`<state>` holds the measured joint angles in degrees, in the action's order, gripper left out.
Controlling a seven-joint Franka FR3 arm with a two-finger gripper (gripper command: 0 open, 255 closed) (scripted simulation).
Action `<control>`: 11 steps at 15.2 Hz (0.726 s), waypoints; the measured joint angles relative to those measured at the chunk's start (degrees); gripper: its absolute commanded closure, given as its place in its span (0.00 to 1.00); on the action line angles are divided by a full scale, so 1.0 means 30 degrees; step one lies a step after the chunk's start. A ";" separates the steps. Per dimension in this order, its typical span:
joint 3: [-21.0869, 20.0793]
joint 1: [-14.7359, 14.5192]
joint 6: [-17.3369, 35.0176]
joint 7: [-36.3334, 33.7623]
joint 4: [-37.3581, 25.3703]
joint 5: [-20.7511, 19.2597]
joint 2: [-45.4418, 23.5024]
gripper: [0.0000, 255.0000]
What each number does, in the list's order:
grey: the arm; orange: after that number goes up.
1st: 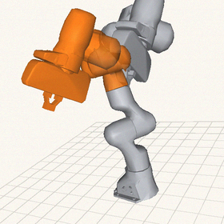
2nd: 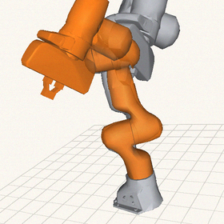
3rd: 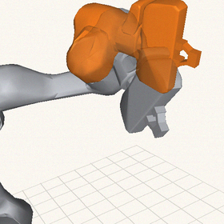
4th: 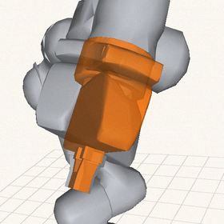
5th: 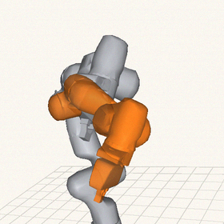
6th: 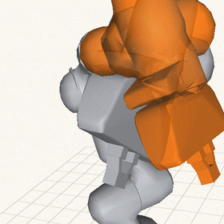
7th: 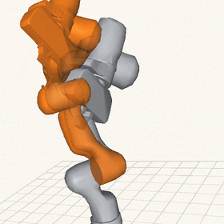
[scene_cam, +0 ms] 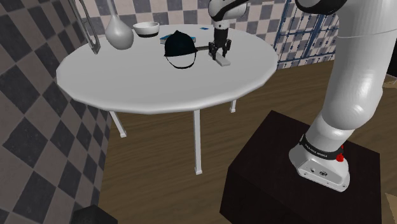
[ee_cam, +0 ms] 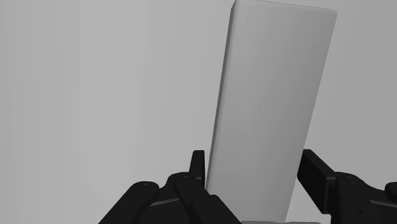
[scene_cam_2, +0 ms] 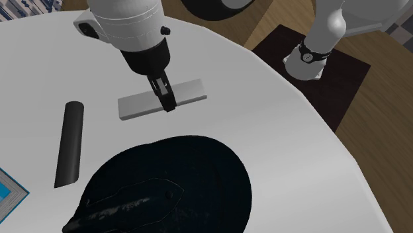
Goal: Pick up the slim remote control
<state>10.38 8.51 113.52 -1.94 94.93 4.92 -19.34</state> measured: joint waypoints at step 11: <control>0.0060 0.0012 -0.2471 -0.0136 -0.1927 -0.0157 0.0531 1.00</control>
<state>10.57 8.54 106.11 -2.34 89.15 4.45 -17.74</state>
